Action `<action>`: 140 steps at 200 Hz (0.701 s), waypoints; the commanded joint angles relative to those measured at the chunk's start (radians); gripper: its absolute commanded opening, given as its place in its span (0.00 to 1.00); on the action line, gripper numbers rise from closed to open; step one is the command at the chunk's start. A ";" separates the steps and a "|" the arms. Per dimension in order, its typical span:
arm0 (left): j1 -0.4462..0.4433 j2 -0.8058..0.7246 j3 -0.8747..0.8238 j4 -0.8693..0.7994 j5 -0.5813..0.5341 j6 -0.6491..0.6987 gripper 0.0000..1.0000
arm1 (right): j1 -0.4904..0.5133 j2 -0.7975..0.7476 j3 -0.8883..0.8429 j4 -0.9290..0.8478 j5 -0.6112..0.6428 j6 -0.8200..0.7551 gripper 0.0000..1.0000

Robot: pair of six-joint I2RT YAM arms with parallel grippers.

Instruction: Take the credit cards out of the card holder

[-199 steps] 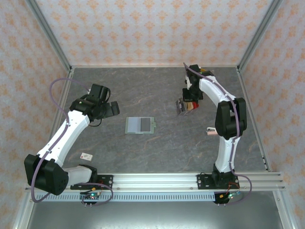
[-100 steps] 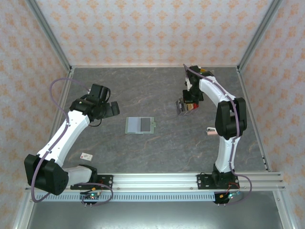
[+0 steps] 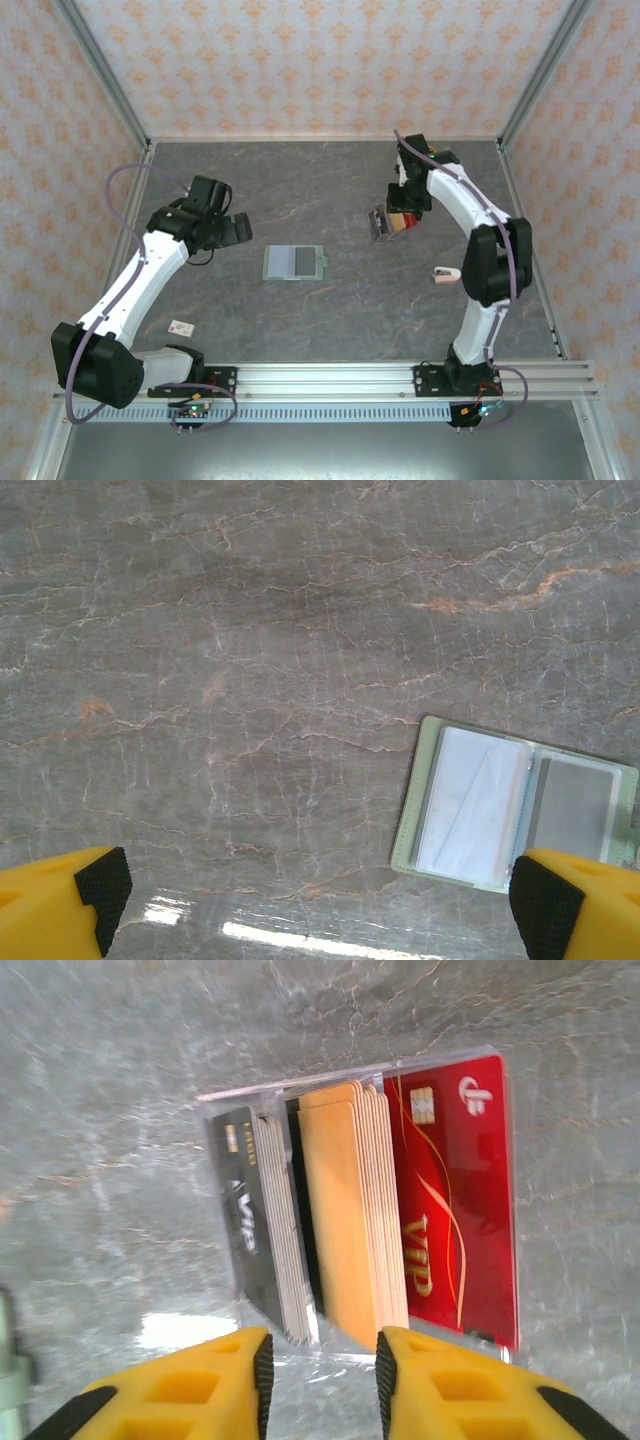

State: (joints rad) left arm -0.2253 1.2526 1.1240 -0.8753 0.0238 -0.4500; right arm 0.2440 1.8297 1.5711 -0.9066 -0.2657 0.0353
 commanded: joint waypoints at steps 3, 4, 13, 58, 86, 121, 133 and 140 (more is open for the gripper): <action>0.004 0.019 -0.008 0.002 0.033 0.008 1.00 | 0.019 -0.134 -0.104 0.087 -0.045 0.116 0.38; 0.004 0.020 -0.009 0.004 0.035 0.008 1.00 | 0.024 -0.142 -0.111 0.097 -0.049 0.123 0.39; 0.004 0.022 -0.010 0.012 0.059 0.007 1.00 | 0.047 -0.174 -0.154 0.129 -0.057 0.155 0.40; 0.002 0.053 -0.050 0.097 0.221 -0.045 1.00 | 0.277 -0.258 -0.325 0.347 -0.068 0.410 0.50; 0.002 0.081 -0.086 0.153 0.258 -0.111 1.00 | 0.436 -0.190 -0.346 0.448 -0.052 0.548 0.49; 0.001 0.121 -0.112 0.199 0.265 -0.156 1.00 | 0.587 -0.073 -0.316 0.515 0.008 0.667 0.44; 0.001 0.132 -0.123 0.212 0.263 -0.168 0.99 | 0.614 -0.032 -0.318 0.544 0.017 0.719 0.42; 0.002 0.140 -0.127 0.220 0.266 -0.173 0.98 | 0.623 -0.014 -0.321 0.564 0.015 0.737 0.42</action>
State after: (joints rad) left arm -0.2253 1.3762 1.0183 -0.7109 0.2756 -0.5739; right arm 0.8326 1.7542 1.2385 -0.4313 -0.3023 0.6327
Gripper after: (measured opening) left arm 0.995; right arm 0.430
